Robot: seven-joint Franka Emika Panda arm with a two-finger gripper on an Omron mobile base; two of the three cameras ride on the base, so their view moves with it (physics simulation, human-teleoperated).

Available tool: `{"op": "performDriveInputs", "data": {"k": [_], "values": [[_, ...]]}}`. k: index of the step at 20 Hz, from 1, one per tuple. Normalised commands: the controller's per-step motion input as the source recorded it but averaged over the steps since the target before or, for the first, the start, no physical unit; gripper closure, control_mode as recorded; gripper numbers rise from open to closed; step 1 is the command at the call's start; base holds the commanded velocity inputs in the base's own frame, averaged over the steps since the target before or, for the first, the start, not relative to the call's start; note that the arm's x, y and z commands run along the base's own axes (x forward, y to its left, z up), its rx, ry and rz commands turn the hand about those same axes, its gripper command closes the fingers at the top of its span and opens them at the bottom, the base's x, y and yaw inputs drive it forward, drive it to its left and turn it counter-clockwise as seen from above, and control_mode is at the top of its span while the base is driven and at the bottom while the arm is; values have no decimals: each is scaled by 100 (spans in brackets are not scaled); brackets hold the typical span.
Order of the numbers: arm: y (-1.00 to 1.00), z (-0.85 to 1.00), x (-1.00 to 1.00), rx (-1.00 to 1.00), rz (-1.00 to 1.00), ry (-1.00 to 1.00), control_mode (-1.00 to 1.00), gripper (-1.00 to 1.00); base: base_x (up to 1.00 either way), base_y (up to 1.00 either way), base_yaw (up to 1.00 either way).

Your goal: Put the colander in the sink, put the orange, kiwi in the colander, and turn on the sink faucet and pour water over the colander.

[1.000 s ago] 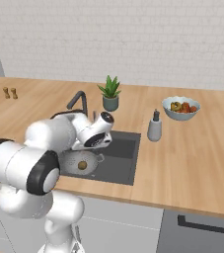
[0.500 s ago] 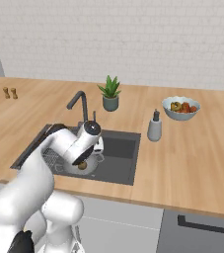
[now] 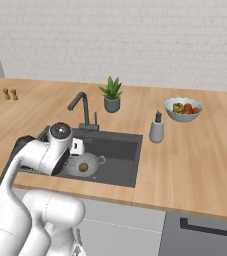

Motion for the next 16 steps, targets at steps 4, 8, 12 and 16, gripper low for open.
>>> {"op": "performDriveInputs", "data": {"k": [4,8,12,16], "values": [[68,54,-23,0,12,12,-100,-100,0,0,0],[74,57,-13,0,18,21,-100,-100,0,0,0],[75,54,-6,0,23,34,-100,-100,0,0,0],[75,37,-24,0,29,33,-100,-100,0,0,0]]}}
